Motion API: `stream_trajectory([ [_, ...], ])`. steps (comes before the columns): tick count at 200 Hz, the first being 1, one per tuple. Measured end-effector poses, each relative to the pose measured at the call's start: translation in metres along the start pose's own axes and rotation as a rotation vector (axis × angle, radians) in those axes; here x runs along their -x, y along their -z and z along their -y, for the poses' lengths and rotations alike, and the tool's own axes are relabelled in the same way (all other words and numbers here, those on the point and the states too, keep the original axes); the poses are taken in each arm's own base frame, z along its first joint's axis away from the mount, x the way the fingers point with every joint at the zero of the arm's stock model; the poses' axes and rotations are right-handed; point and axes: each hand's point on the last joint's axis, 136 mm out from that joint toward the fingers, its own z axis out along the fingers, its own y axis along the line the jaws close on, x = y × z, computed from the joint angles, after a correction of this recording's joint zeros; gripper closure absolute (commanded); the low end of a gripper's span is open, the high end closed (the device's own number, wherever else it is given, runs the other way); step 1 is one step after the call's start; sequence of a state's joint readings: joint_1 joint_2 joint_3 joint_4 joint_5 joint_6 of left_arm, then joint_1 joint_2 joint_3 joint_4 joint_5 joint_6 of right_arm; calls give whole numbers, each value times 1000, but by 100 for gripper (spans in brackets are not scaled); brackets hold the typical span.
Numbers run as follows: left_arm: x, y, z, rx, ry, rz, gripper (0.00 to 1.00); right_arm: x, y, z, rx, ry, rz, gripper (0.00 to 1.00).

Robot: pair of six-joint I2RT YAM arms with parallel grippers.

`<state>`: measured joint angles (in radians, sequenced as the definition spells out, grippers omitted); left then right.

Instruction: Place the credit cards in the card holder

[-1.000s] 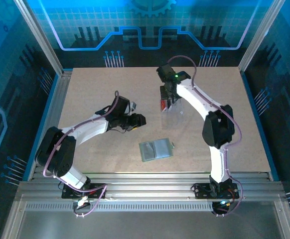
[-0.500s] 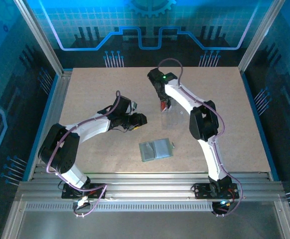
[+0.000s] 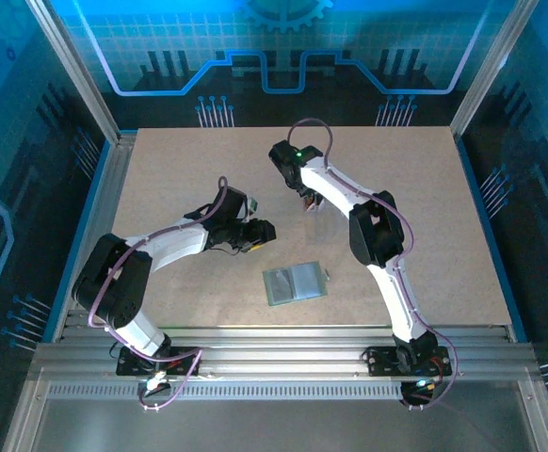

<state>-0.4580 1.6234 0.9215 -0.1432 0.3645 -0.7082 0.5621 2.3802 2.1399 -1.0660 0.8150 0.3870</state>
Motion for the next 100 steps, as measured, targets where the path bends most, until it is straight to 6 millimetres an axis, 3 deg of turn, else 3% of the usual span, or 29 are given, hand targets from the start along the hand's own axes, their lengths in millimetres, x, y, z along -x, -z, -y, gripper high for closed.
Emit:
stream_trajectory([
  [100, 0, 5, 3, -11, -7, 11, 54, -2, -7, 0, -38, 28, -3, 46],
])
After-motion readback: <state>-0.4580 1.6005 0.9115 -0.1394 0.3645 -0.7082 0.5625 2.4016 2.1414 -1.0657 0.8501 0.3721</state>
